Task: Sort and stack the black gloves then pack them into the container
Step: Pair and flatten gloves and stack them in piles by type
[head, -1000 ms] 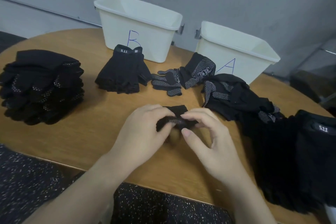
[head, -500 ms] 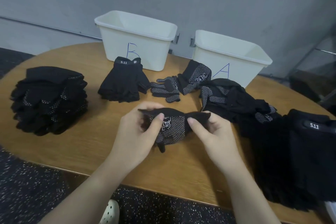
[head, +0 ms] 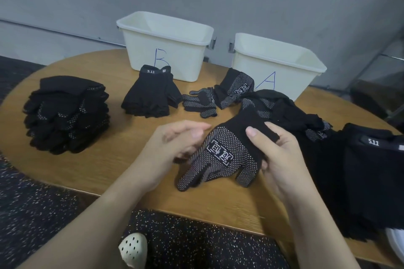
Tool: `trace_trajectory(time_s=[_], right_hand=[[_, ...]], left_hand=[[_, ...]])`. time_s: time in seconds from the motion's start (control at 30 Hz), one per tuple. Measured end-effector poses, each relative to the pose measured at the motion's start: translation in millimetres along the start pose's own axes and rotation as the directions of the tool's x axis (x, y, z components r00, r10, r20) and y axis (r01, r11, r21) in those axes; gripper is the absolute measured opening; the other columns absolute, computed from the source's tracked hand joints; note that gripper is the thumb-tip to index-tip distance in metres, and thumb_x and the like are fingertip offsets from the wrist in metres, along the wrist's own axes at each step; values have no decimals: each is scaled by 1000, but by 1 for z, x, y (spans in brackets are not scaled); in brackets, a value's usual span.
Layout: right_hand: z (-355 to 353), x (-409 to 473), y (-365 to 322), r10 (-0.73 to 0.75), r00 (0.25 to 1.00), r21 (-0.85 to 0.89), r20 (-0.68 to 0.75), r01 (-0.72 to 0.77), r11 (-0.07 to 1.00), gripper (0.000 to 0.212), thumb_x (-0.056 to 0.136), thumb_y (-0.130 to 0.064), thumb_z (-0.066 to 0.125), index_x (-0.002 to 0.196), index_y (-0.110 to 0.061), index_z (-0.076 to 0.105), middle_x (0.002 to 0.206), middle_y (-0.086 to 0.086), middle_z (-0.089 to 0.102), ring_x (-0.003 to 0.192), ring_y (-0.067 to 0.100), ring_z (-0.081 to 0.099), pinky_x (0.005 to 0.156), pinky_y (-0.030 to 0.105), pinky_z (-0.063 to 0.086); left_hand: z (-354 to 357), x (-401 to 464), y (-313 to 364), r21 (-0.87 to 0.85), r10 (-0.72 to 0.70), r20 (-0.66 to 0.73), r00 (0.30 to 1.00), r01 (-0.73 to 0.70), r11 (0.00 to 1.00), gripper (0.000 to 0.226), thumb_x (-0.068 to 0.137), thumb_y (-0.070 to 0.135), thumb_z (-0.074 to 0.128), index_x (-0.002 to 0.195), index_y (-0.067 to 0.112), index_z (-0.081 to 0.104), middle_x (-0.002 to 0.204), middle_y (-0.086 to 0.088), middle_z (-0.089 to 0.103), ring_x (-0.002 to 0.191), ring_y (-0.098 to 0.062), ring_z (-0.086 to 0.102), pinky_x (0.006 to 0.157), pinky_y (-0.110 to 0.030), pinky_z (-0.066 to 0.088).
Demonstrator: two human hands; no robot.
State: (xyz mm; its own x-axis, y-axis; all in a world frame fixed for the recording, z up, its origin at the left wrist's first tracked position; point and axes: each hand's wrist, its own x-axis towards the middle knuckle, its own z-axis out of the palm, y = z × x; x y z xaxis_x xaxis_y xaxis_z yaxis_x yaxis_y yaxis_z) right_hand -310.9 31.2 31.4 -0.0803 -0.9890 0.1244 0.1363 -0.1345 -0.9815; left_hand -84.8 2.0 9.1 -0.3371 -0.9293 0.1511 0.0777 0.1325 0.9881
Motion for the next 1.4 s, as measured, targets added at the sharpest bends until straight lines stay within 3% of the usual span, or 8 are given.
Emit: trace_trajectory(time_s=[0.17, 0.4, 0.63, 0.8, 0.97, 1.07, 1.23, 1.4], right_hand=[[4, 2, 4, 37, 999, 23, -1, -37, 999, 18, 80, -24, 78, 91, -9, 76, 96, 21, 74, 89, 32, 70, 83, 46, 56], [6, 3, 7, 27, 1000, -210, 7, -25, 977, 18, 95, -19, 66, 108, -14, 77, 105, 0, 79, 102, 15, 74, 82, 26, 58], [4, -3, -6, 73, 991, -262, 115, -41, 964, 25, 97, -27, 64, 93, -5, 74, 96, 24, 75, 88, 32, 73, 83, 52, 55], [18, 8, 9, 150, 969, -328, 195, -80, 941, 48, 93, -40, 71, 107, 5, 68, 104, 34, 70, 102, 55, 65, 96, 66, 49], [37, 33, 41, 37, 988, -534, 148, 48, 844, 32, 99, -28, 67, 87, 2, 66, 82, 16, 75, 79, 38, 70, 78, 54, 58], [42, 50, 48, 40, 995, -686, 95, 36, 727, 38, 98, -29, 69, 73, -4, 56, 58, 5, 61, 49, 12, 45, 56, 31, 40], [50, 58, 42, 29, 994, -782, 109, 67, 619, 28, 96, -29, 71, 75, -12, 63, 64, 3, 66, 52, 9, 47, 56, 23, 41], [53, 65, 54, 0, 999, -809, 54, 44, 586, 24, 96, -27, 70, 76, -17, 64, 70, -1, 69, 66, 15, 63, 61, 20, 45]], left_hand=[[24, -1, 2, 108, -77, 87, 993, 67, 992, 19, 98, 18, 66, 82, 13, 76, 84, -9, 79, 79, -19, 76, 72, -26, 56], [24, -2, 5, 136, -41, -19, 999, 43, 990, 35, 105, 27, 54, 85, 1, 64, 80, -27, 66, 68, -32, 63, 66, -40, 46], [1, -32, 15, 265, -179, 172, 969, 130, 955, 37, 102, 35, 54, 78, 8, 65, 79, -10, 75, 69, -29, 73, 67, -42, 58], [-11, -40, 8, 300, -139, -18, 990, 138, 944, 32, 101, 35, 57, 78, 19, 72, 73, -5, 72, 63, -12, 64, 67, -29, 52], [-27, -33, -9, 551, -44, -181, 983, 138, 823, 13, 98, 29, 64, 89, 30, 74, 77, 15, 76, 72, -5, 72, 71, -35, 61], [-33, -29, -12, 663, 5, -230, 973, 153, 733, 8, 94, 30, 71, 88, 35, 72, 68, 16, 69, 65, -4, 64, 67, -29, 57], [-42, -26, -19, 790, 118, -233, 965, 117, 602, 19, 91, 31, 72, 110, 30, 70, 85, 19, 59, 84, -2, 56, 81, -28, 54], [-32, -25, -15, 858, 213, 4, 977, -112, 501, 29, 96, 33, 61, 123, 25, 70, 112, 17, 57, 108, -4, 47, 97, -21, 40]])
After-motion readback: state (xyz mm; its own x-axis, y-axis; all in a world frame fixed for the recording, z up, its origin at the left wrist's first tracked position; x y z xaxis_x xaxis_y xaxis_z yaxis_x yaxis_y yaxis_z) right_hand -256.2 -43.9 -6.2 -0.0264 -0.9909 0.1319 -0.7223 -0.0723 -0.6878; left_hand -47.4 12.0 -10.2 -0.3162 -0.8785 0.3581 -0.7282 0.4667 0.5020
